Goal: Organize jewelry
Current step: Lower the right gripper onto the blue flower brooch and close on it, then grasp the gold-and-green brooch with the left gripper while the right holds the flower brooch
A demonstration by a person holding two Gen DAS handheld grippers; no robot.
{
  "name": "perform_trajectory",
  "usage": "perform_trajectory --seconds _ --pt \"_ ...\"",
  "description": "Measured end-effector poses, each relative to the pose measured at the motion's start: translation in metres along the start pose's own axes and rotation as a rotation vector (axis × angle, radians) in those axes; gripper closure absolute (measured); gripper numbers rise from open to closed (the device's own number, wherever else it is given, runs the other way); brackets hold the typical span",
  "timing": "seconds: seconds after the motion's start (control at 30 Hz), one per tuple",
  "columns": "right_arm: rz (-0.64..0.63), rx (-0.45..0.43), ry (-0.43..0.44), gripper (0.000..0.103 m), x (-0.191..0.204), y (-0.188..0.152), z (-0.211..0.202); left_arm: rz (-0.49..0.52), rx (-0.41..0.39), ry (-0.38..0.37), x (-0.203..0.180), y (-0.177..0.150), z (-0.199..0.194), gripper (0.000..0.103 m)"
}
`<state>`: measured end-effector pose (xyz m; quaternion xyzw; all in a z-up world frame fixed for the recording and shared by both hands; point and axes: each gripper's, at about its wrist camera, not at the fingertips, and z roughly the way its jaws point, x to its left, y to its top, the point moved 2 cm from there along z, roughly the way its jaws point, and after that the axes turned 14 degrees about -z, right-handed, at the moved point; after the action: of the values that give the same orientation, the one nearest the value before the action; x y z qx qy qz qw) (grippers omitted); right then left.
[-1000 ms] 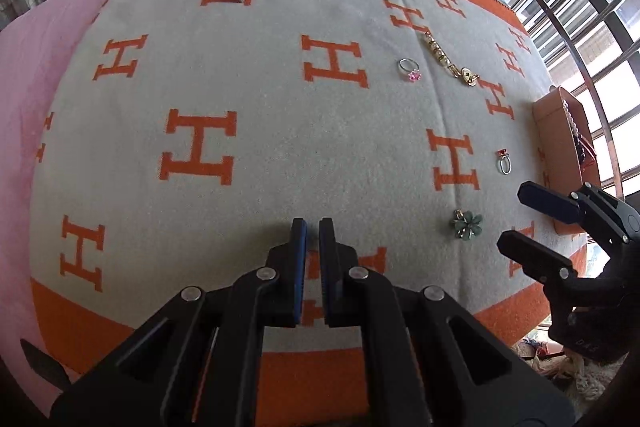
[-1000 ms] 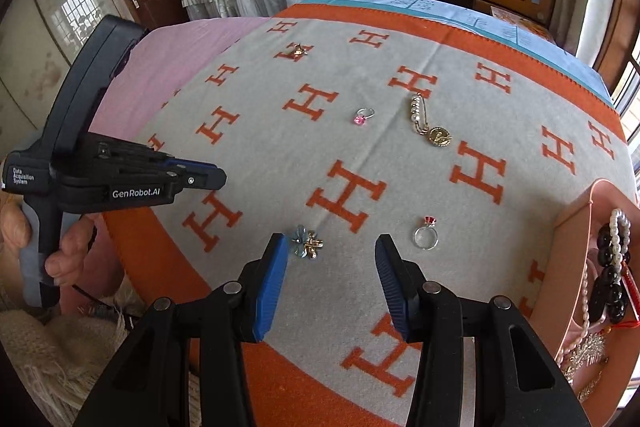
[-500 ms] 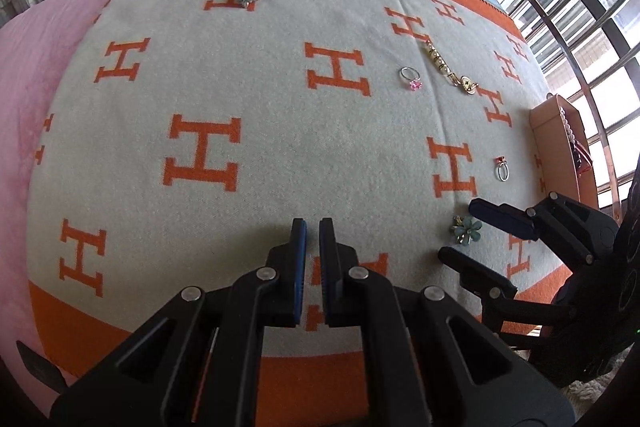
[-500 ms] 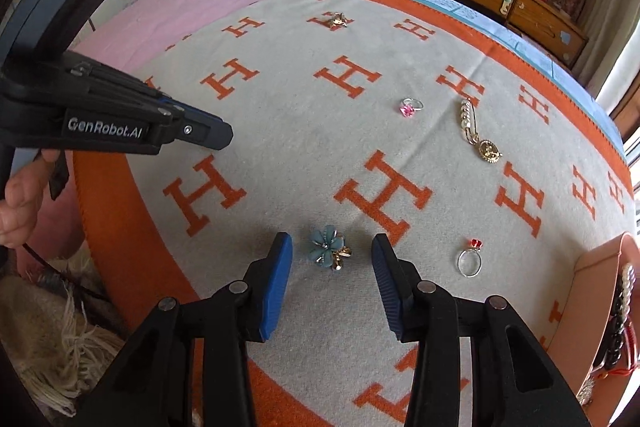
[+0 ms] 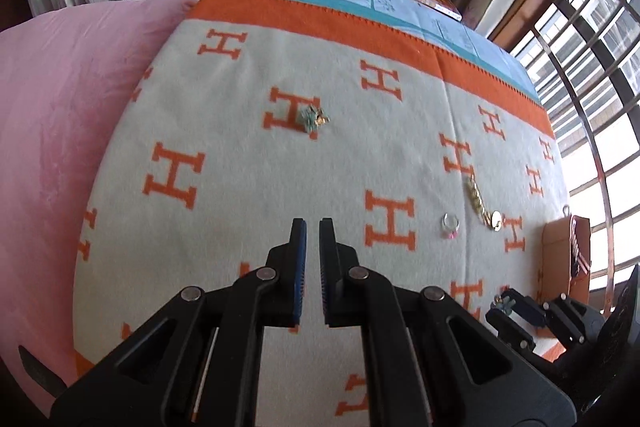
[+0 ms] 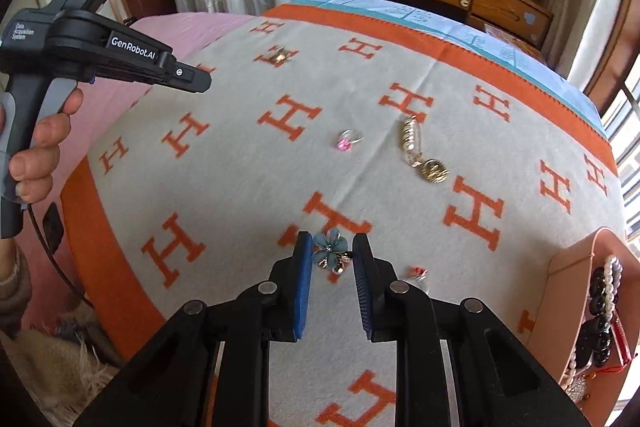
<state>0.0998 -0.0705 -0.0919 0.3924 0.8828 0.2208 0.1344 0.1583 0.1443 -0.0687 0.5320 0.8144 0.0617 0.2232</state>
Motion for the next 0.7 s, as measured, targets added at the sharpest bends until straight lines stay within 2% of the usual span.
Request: perform_trajectory --seconds 0.1,0.13,0.27,0.4,0.53,0.7 --pt "0.072 -0.029 -0.018 0.083 -0.022 0.01 -0.009 -0.039 0.014 -0.005 -0.005 0.031 0.011 0.099" --pt "0.091 -0.037 -0.023 0.086 -0.029 0.014 -0.012 -0.052 0.024 -0.009 -0.006 0.04 0.016 0.099" --pt "0.138 -0.065 -0.02 0.086 -0.047 0.028 -0.017 -0.106 0.09 -0.016 -0.012 0.062 0.042 0.099" --pt "0.154 -0.075 -0.007 0.086 -0.052 0.036 -0.015 -0.109 0.111 -0.012 -0.021 0.072 0.06 0.099" --pt "0.162 -0.065 0.008 0.086 -0.051 0.035 -0.011 -0.132 0.136 -0.042 -0.026 0.078 0.071 0.099" --pt "0.166 -0.065 0.008 0.086 -0.05 0.03 -0.011 -0.139 0.128 -0.017 -0.03 0.084 0.079 0.099"
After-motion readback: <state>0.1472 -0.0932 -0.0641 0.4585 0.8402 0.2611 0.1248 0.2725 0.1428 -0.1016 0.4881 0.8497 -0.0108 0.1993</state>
